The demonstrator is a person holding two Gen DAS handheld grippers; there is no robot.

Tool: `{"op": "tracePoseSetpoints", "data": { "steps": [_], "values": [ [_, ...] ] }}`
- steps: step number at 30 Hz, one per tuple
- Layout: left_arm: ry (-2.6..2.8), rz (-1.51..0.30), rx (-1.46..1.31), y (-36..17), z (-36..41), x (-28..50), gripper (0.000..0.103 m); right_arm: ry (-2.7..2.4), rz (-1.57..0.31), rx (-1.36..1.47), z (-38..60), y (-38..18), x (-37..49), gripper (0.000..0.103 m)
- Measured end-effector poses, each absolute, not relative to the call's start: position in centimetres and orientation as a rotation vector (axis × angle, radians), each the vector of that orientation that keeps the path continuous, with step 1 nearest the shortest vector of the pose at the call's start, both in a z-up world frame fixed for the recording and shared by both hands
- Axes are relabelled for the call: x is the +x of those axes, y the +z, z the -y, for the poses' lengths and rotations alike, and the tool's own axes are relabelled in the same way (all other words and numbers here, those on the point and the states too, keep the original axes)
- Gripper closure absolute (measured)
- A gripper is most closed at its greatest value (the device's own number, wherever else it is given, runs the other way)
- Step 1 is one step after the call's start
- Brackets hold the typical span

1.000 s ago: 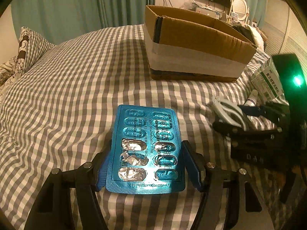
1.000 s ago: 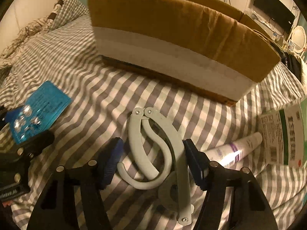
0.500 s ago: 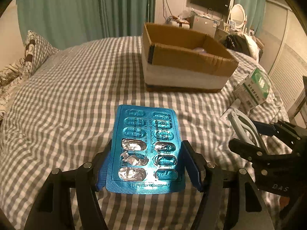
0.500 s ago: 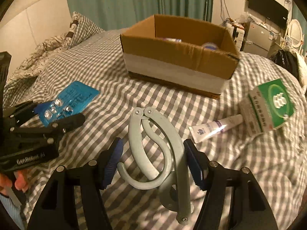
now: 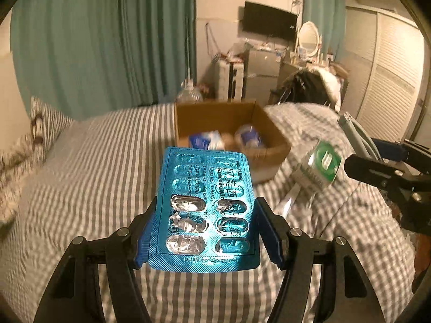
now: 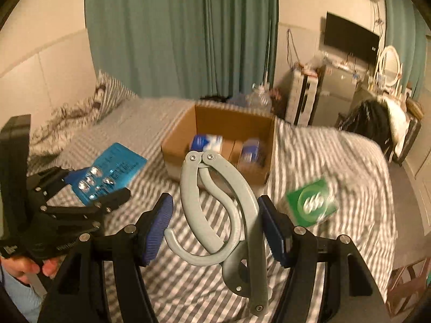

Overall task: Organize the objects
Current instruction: 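Carry the blister pack and grey clip over the box and release both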

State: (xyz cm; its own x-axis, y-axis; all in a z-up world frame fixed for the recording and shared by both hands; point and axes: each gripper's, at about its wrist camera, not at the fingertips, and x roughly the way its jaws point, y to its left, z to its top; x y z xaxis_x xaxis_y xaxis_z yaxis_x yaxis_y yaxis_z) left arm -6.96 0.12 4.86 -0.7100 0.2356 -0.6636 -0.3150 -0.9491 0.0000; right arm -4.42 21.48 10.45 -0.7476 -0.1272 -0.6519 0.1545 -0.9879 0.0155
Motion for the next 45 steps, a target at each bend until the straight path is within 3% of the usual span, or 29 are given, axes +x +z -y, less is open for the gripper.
{"op": "tracePoseSetpoints", "data": {
  "steps": [6, 13, 18, 27, 32, 34, 36, 38, 39, 45],
  "values": [
    [2.680, -0.179, -0.899, 9.3, -1.6, -10.9, 0.035, -2.826, -0.073, 0.932, -21.7, 15.7, -7.1, 0.039],
    [2.697, -0.207, -0.903, 9.3, -3.7, -18.7, 0.035, -2.826, -0.017, 0.882, -22.0, 16.9, -14.3, 0.039],
    [2.687, -0.209, -0.957, 6.2, -4.9, -24.7, 0.035, -2.795, 0.089, 0.931, -22.7, 14.2, -20.9, 0.039],
    [2.596, -0.131, -1.126, -2.7, -5.8, -30.4, 0.035, -2.763, 0.209, 1.171, -24.0, 4.0, -28.6, 0.039],
    [2.603, -0.115, -1.087, -3.2, -6.2, -29.8, 0.033, -2.724, 0.321, 1.199, -26.0, 1.7, -29.0, 0.038],
    [2.595, -0.088, -1.086, -2.5, -6.4, -29.4, 0.027, -2.734, 0.304, 1.179, -26.8, 2.5, -28.5, 0.038],
    [2.606, -0.071, -1.077, -1.2, -6.3, -28.4, 0.017, -2.753, 0.269, 1.141, -27.3, 4.1, -27.5, 0.033],
    [2.634, -0.071, -1.047, 0.7, -6.0, -27.1, 0.006, -2.792, 0.222, 1.079, -27.6, 6.6, -25.7, 0.018],
    [2.659, -0.079, -1.022, 1.9, -6.1, -26.2, 0.002, -2.808, 0.192, 1.048, -27.7, 8.0, -24.8, 0.016],
    [2.745, -0.087, -0.945, 7.7, -6.5, -20.9, 0.000, -2.879, 0.065, 0.891, -28.4, 15.4, -17.8, 0.001]
  ]
}}
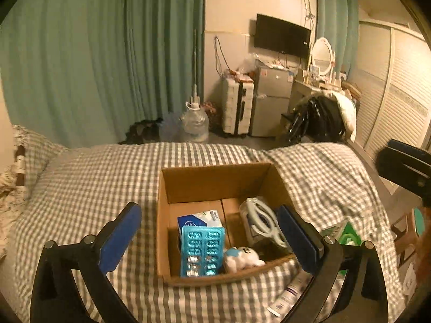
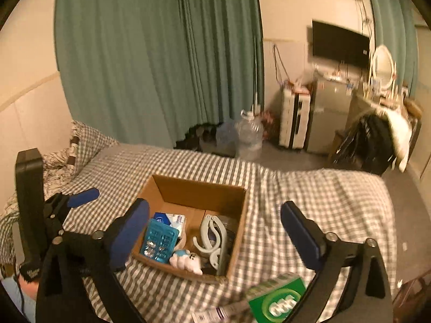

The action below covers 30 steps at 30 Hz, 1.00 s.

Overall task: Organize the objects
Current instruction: 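Carry the blister pack and grey clip over the box and release both, then move both tools back to the last two items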

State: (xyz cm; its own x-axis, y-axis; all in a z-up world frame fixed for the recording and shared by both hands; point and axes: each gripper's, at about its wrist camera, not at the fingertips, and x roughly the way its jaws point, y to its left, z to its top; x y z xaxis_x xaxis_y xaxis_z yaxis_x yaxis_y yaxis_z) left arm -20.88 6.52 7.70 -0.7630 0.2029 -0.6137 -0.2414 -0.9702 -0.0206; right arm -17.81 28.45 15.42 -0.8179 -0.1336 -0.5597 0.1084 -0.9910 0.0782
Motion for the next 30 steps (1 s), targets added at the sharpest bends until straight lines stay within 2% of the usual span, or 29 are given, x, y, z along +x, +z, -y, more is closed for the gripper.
{"op": "tracePoseSetpoints", "data": {
  "steps": [4, 8, 12, 17, 21, 25, 30],
  "values": [
    [2.780, -0.038, -0.931, 9.8, -6.7, -18.0, 0.000, -2.905, -0.007, 0.869, -29.5, 17.7, -13.4, 0.000],
    [2.774, 0.026, -0.913, 10.0, -6.8, -15.1, 0.000, -2.921, -0.089, 0.930, -30.9, 17.0, -10.3, 0.000],
    [2.781, 0.064, -0.934, 7.8, -7.3, -13.2, 0.000, -2.929, -0.131, 1.029, -32.8, 13.6, -8.3, 0.000],
    [2.802, 0.064, -0.992, 2.5, -8.5, -12.3, 0.000, -2.973, -0.012, 1.219, -35.1, 7.2, -7.3, 0.000],
    [2.742, -0.038, -1.105, -3.3, -11.0, -13.0, 0.000, -3.010, 0.138, 1.364, -36.6, 1.7, -7.6, 0.000],
    [2.684, -0.185, -1.134, -8.9, -14.0, -13.2, 0.000, -3.021, 0.076, 1.466, -36.5, -1.7, -8.3, 0.000],
    [2.610, -0.348, -1.124, -12.8, -17.9, -13.8, 0.000, -3.000, -0.001, 1.512, -36.7, -3.7, -8.3, 0.000]
  ]
}}
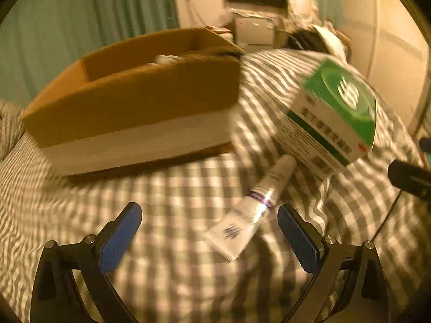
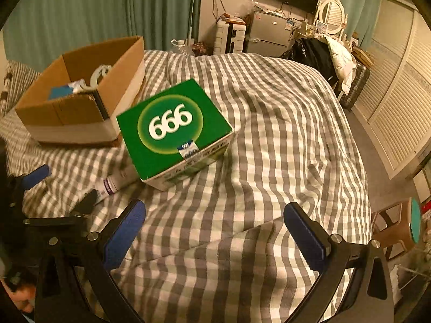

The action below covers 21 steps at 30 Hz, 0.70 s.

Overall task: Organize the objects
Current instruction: 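Move both tools back to the last two items, then grasp the white ointment tube with the left tool while the right tool grasps the green medicine box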

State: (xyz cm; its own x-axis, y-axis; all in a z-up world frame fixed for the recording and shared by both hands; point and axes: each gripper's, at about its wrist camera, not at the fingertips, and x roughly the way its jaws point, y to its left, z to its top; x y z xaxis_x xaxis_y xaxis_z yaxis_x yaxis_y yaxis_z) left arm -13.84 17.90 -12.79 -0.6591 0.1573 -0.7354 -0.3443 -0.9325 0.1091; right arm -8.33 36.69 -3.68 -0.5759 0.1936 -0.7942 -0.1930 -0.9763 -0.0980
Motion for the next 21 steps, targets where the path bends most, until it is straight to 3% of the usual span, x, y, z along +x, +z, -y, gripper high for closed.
{"op": "tracePoseSetpoints", "data": {
  "steps": [4, 7, 9, 12, 15, 21],
  "values": [
    [2.548, -0.385, -1.130, -14.0, -20.0, -15.2, 0.005, 2.623, -0.041, -1.307, -37.1, -3.9, -8.5, 0.000],
    [2.462, -0.379, -1.159, -14.8, -20.9, -16.1, 0.031, 2.616, -0.070, -1.301, -37.5, -3.9, -8.7, 0.000],
    [2.417, -0.356, -1.152, -14.7, -20.8, -16.0, 0.056, 2.610, -0.103, -1.284, -37.8, -3.7, -8.5, 0.000],
    [2.374, -0.309, -1.150, -13.9, -19.7, -15.4, 0.071, 2.613, -0.150, -1.244, -38.1, -3.2, -8.0, 0.000],
    [2.388, -0.239, -1.198, -12.9, -17.5, -15.0, 0.079, 2.635, -0.198, -1.185, -37.5, -2.3, -7.6, 0.000],
    [2.527, -0.153, -1.161, -9.1, -11.1, -13.7, 0.079, 2.642, -0.237, -1.148, -34.2, -1.3, -9.1, 0.000]
  ]
}}
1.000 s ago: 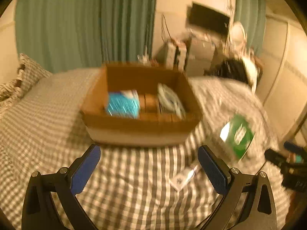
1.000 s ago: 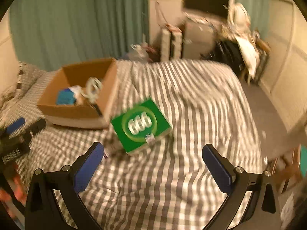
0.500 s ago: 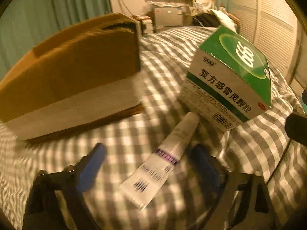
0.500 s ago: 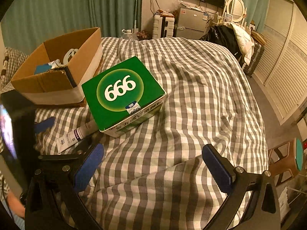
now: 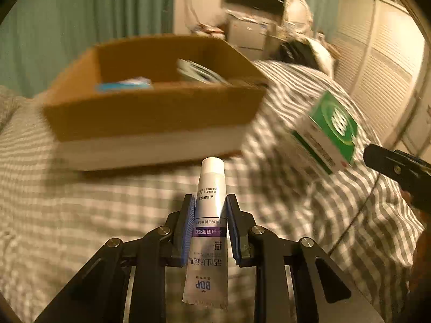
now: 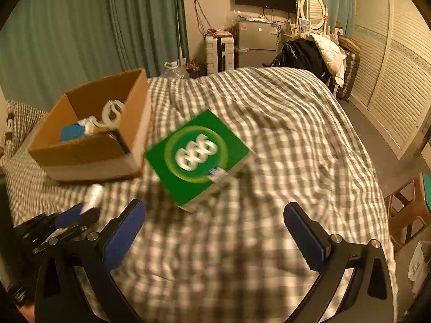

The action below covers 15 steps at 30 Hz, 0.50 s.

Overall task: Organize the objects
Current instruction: 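Grasp the white ointment tube with the left tool while the right tool grasps the green medicine box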

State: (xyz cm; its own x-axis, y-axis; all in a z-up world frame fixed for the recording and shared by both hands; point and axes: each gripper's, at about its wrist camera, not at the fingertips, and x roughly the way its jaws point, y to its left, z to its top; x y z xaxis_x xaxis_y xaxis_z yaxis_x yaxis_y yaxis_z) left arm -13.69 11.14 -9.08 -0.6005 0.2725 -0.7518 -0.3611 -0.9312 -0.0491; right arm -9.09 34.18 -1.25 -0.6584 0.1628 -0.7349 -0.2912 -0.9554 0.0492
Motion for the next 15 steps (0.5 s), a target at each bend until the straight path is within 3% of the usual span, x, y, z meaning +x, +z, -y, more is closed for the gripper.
{"op": "tracePoseSetpoints", "data": {
  "steps": [4, 9, 15],
  "values": [
    [2.626, -0.214, -1.130, -7.6, -6.9, -14.5, 0.079, 2.602, -0.331, -1.130, -33.0, -0.4, -11.6, 0.000],
    [2.687, -0.199, -1.155, -8.5, -3.5, -15.7, 0.079, 2.444, -0.626, -1.096, -34.9, -0.6, -14.4, 0.000],
    [2.685, -0.181, -1.186, -10.3, -2.4, -16.1, 0.079, 2.347, -0.630, -1.117, -35.2, -2.8, -15.9, 0.000]
  ]
}}
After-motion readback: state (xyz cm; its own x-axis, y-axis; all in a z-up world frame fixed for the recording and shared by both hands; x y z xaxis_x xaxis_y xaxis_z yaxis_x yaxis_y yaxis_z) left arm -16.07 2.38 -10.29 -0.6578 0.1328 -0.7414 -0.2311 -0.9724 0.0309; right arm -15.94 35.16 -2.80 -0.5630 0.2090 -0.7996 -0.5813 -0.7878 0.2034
